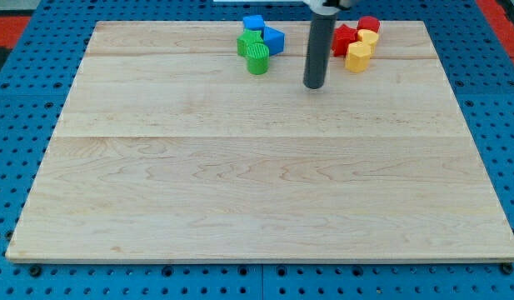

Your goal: Move the blue cube to the left side

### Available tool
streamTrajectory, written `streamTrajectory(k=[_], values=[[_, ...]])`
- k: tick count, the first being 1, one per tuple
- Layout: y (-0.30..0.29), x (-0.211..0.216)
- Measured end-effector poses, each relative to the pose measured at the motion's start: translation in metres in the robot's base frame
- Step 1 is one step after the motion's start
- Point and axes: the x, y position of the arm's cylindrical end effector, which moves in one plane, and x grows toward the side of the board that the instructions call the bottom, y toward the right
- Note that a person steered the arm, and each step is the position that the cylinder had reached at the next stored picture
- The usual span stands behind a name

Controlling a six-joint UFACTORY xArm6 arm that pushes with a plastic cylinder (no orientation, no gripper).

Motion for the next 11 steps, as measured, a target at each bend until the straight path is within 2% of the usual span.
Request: streamTrajectory(k=[1, 2, 3, 4, 5, 6, 7, 9, 11], values=[[0.011, -0.001], [0.010, -0.038], [0.017, -0.093], [0.000, -0.138], [-0.055, -0.146], [-0.088, -0.133], [-0.078, -0.125], [-0.163, -0.124], [-0.219, -0.125]])
